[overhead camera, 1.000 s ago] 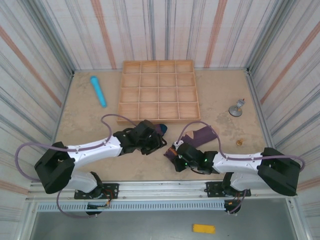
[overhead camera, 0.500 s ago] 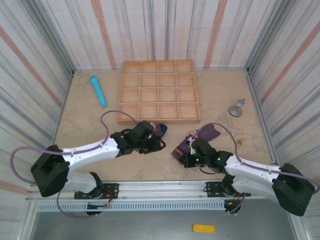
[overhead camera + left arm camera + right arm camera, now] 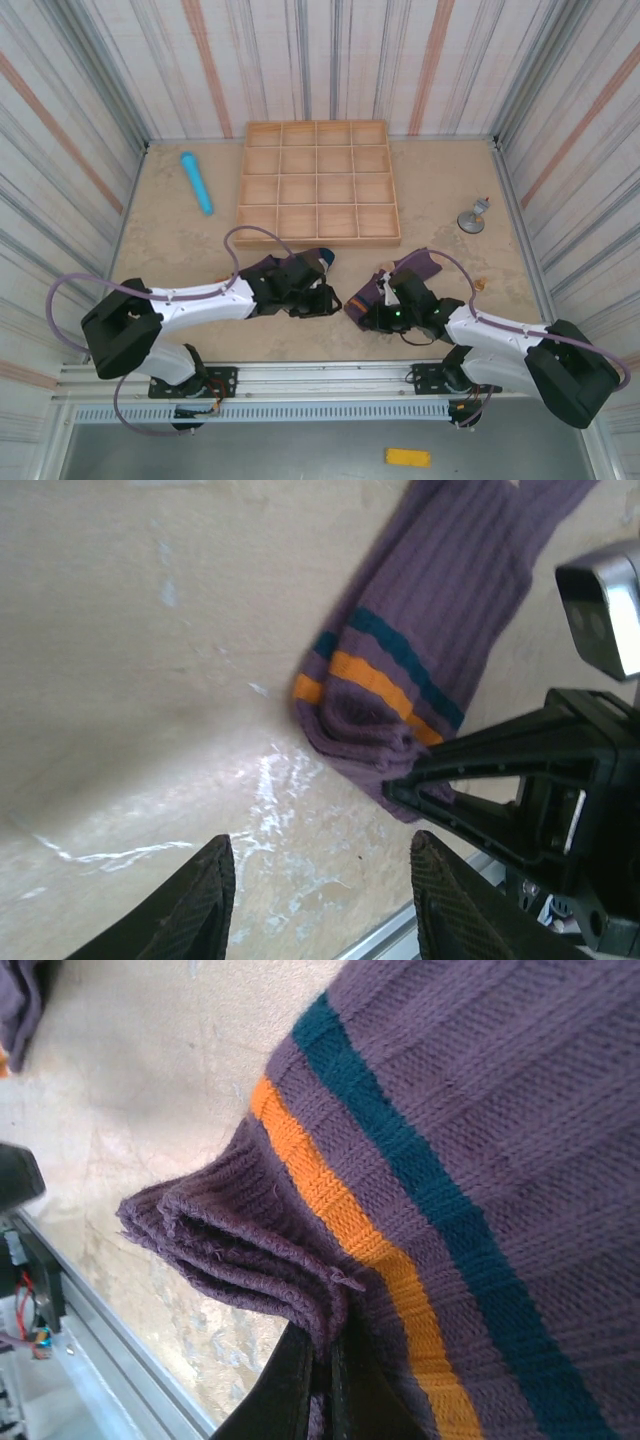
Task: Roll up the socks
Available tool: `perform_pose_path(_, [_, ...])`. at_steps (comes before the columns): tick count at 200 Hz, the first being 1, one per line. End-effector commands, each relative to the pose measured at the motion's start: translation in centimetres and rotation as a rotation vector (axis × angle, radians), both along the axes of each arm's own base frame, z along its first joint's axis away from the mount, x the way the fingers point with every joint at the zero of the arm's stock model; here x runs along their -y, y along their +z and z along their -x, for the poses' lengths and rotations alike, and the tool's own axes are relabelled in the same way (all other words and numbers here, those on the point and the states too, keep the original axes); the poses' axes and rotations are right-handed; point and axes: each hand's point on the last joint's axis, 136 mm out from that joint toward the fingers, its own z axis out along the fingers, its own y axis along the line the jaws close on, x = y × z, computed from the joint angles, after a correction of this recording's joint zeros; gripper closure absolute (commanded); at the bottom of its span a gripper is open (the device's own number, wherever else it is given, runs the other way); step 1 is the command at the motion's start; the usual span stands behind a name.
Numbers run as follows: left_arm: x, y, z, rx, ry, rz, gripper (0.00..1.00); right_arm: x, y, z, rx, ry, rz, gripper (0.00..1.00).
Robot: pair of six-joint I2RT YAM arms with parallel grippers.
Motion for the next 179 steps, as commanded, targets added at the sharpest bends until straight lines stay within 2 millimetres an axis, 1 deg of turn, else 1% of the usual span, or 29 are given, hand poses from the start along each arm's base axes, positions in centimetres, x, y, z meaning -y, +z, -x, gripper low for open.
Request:
perform_pose_path(1, [1.1,0.9,-0.5,0.081,-0.034,0.012,0.52,1.0,-0.9,0.9,-0.121,-0.061,-0.012,1.0])
perform_pose_path(32, [1.7,-0.1,-0.8,0.111,-0.089,0.005,0.57,1.9,-0.9,0.5,-0.191,-0.119,-0.02,1.0])
perform_pose_path(91, [3.7,-2.3,-1.7,0.094,-0.116,0.068,0.56,1.4,-1.6,-0.1,-0.241,-0.141,-0.032,1.0])
perform_pose_path(121, [3.6,-3.7,-1.9,0.077,-0.098,0.049,0.58,1.5,-1.5,-0.6,-0.245,-0.157,-0.033,1.0])
perform_pose_path(148, [3.5,-4.5,-2.2,0.07,-0.066,0.069,0.58,1.7,-1.8,-0.9,-0.272,-0.161,-0.041,1.0])
perform_pose_path(179, [4.3,-5.2,-2.4,0.049,-0.065,0.08,0.59,1.6,-1.9,-1.1,-0.279,-0.155,-0.05,1.0])
